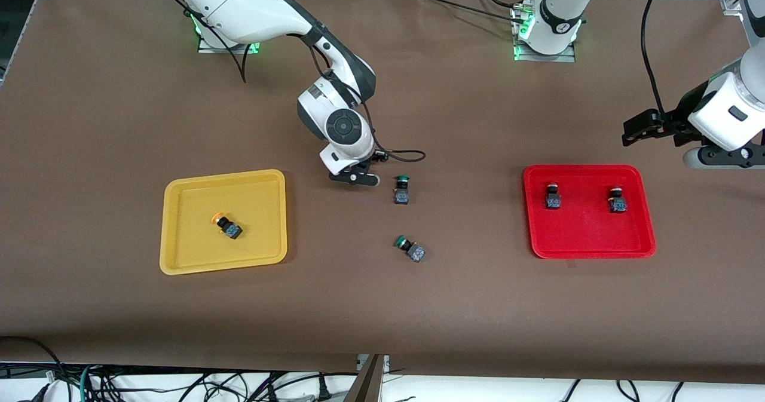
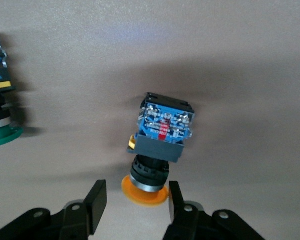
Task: Place red and yellow buttons in trays
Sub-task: 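Close the right gripper on the yellow-capped button and lift it, then carry the yellow button over the yellow tray and lower it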
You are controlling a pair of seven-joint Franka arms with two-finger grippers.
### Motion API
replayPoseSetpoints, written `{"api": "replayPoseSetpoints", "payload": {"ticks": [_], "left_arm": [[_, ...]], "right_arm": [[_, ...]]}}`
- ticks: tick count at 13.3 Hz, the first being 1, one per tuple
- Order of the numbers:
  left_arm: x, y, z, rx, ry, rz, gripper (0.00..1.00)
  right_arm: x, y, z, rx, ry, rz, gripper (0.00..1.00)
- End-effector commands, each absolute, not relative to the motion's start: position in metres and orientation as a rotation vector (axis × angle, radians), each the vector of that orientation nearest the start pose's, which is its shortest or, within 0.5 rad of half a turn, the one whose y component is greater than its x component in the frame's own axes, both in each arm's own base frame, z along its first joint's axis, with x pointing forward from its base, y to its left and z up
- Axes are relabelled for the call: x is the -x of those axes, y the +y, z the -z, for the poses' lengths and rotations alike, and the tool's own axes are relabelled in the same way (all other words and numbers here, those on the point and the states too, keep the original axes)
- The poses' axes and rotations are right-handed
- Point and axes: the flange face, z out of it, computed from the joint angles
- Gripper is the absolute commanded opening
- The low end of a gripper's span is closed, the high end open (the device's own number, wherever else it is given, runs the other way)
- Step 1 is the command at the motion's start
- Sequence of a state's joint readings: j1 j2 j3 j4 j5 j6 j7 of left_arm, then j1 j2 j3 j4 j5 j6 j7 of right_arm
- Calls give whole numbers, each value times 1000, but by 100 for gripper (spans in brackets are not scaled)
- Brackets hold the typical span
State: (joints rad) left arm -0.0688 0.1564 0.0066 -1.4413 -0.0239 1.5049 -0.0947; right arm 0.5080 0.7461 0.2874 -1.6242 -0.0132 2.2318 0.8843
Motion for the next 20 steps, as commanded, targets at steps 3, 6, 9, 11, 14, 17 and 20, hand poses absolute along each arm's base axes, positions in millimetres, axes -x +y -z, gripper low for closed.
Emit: {"api": "replayPoseSetpoints", "payload": {"ticks": [3, 6, 9, 11, 14, 17, 20], "left_arm": [[-597, -40, -595, 3170, -51, -150, 100], [-597, -42, -595, 3170, -46, -153, 100], [-598, -39, -594, 3170, -56, -153, 100], [-598, -41, -593, 3168, -48, -155, 100], [-598, -42, -593, 3168, -46, -155, 100], [-598, -42, -594, 3168, -46, -152, 100], [-598, -42, -593, 3168, -46, -155, 100]], "right_arm": [[-491, 464, -183, 3081, 236, -322, 49], [-494, 459, -180, 3096, 233, -308, 45], [-497, 456, -180, 3100, 235, -303, 38], [-501, 453, -185, 3101, 233, -301, 34], [-513, 440, -196, 3126, 199, -291, 31], [-525, 426, -214, 3150, 159, -277, 29], [-546, 397, -234, 3187, 65, -268, 29]]}}
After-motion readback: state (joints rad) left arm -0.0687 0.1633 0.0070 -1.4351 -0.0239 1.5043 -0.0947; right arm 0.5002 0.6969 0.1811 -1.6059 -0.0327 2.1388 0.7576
